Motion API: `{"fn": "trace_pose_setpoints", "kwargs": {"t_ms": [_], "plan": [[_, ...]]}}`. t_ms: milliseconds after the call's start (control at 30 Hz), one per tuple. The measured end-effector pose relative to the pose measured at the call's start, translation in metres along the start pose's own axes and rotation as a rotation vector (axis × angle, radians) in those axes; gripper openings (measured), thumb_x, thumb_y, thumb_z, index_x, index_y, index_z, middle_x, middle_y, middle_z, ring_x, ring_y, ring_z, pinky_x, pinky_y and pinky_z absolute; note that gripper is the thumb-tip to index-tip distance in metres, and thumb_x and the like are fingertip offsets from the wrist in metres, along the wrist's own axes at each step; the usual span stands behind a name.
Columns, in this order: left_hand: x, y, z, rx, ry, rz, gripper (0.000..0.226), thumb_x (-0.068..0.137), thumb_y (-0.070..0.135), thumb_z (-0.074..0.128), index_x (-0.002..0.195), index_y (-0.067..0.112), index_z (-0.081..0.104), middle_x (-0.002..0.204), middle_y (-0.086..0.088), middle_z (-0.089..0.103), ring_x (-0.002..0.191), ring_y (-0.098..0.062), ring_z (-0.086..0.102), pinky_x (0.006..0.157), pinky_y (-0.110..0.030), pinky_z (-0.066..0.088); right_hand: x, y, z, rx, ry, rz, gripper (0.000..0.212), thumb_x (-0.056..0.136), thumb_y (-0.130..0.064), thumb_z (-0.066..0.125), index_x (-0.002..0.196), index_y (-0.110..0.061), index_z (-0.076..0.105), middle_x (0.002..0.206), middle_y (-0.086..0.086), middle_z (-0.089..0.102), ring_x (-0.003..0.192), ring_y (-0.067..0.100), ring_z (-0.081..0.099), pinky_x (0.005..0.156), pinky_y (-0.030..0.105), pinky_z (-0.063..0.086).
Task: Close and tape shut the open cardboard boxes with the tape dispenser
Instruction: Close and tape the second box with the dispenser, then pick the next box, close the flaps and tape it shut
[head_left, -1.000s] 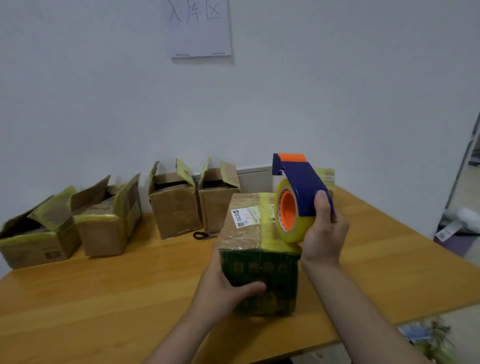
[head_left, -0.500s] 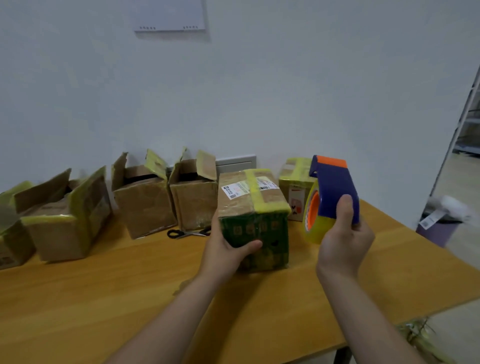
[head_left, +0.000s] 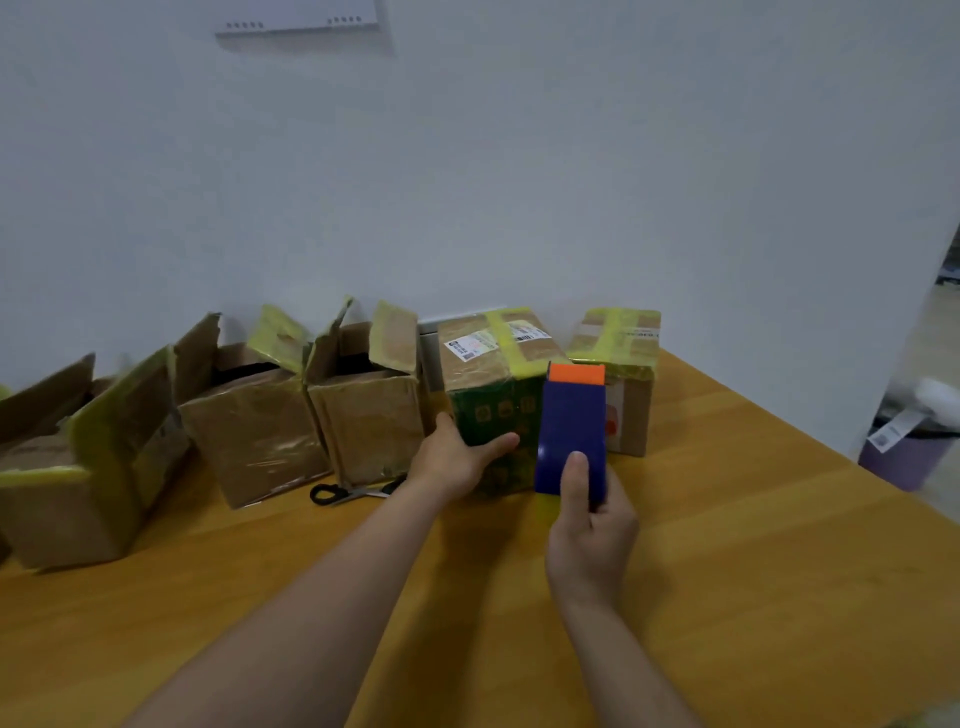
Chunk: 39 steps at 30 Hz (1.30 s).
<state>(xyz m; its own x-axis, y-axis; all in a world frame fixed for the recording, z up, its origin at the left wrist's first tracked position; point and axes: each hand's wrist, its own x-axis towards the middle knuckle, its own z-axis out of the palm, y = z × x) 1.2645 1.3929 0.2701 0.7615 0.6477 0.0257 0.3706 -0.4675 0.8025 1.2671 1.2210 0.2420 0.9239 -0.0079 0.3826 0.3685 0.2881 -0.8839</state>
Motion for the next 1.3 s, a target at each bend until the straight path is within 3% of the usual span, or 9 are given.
{"fn": "trace_pose_setpoints", "kwargs": {"t_ms": [333,467,533,600,733,800,967,1100,1300], "plan": [[0.010,0.002,-0.010,0.022,-0.020,0.067,0.061,0.100,0.042,0.065,0.152,0.022,0.041,0.141,-0.003,0.061,0.122,-0.023,0.063,0.096,-0.043,0.059,0.012,0.021,0.004,-0.008,-0.018,0.053,0.043,0.089,-0.066,0.047,0.096,-0.028,0.067,0.083,-0.009,0.070,0.064,0.008,0.060,0.056,0.016,0.044],[-0.013,0.011,-0.037,0.268,0.372,0.325,0.019,0.095,0.041,0.072,0.104,0.026,0.064,0.094,0.011,0.067,0.085,-0.007,0.064,0.072,-0.032,0.060,0.003,0.015,0.001,0.017,-0.074,0.063,0.046,0.089,-0.065,0.047,0.093,-0.024,0.068,0.079,-0.006,0.069,0.062,0.007,0.059,0.057,0.020,0.044],[-0.019,0.011,-0.058,0.354,0.569,0.451,0.021,0.091,0.039,0.075,0.085,0.025,0.060,0.078,0.013,0.059,0.074,-0.008,0.057,0.062,-0.028,0.052,-0.008,0.014,0.004,0.038,-0.129,0.088,0.047,0.089,-0.064,0.048,0.091,-0.021,0.068,0.077,-0.007,0.069,0.063,0.007,0.060,0.057,0.015,0.044],[-0.015,0.005,-0.080,0.433,0.658,0.465,0.027,0.088,0.046,0.075,0.085,0.024,0.059,0.083,0.010,0.057,0.083,-0.014,0.055,0.069,-0.031,0.050,-0.018,0.011,0.011,0.057,-0.178,0.153,0.048,0.094,-0.061,0.051,0.092,-0.017,0.070,0.078,-0.004,0.071,0.068,0.009,0.063,0.061,0.015,0.048],[0.002,-0.005,-0.105,0.651,0.532,0.202,0.077,0.088,0.074,0.059,0.134,0.013,0.058,0.129,-0.007,0.059,0.125,-0.027,0.053,0.105,-0.040,0.048,-0.026,-0.001,0.034,0.107,-0.242,0.247,0.045,0.092,-0.050,0.050,0.089,-0.010,0.071,0.072,-0.004,0.070,0.063,0.005,0.061,0.057,0.013,0.046],[0.009,-0.005,-0.111,0.775,0.447,0.177,0.094,0.085,0.083,0.053,0.145,0.011,0.050,0.140,-0.010,0.057,0.130,-0.029,0.054,0.106,-0.042,0.048,-0.028,-0.004,0.045,0.142,-0.222,0.284,0.047,0.091,-0.054,0.054,0.086,-0.010,0.072,0.070,-0.003,0.070,0.061,0.004,0.060,0.057,0.015,0.046],[0.034,0.002,-0.125,0.964,0.173,0.187,0.095,0.070,0.080,0.074,0.138,0.019,0.050,0.128,-0.003,0.063,0.114,-0.027,0.063,0.092,-0.041,0.055,-0.044,0.019,0.052,0.160,-0.145,0.500,0.063,0.074,-0.070,0.067,0.105,-0.016,0.072,0.106,0.013,0.069,0.096,0.024,0.065,0.086,0.044,0.053],[0.046,0.006,-0.131,1.023,0.072,0.190,0.067,0.072,0.065,0.082,0.120,0.022,0.063,0.113,-0.002,0.064,0.099,-0.026,0.064,0.080,-0.042,0.058,-0.043,0.017,0.051,0.165,-0.167,0.445,0.046,0.078,-0.058,0.057,0.092,-0.019,0.076,0.090,0.007,0.074,0.087,0.021,0.068,0.074,0.037,0.050],[0.041,-0.004,-0.133,1.010,0.125,0.221,0.065,0.072,0.074,0.077,0.110,0.023,0.067,0.105,-0.001,0.063,0.091,-0.022,0.061,0.076,-0.041,0.058,-0.041,0.007,0.050,0.188,-0.235,0.374,0.042,0.080,-0.051,0.052,0.092,-0.017,0.074,0.078,-0.009,0.074,0.074,0.002,0.066,0.065,0.022,0.047]]}}
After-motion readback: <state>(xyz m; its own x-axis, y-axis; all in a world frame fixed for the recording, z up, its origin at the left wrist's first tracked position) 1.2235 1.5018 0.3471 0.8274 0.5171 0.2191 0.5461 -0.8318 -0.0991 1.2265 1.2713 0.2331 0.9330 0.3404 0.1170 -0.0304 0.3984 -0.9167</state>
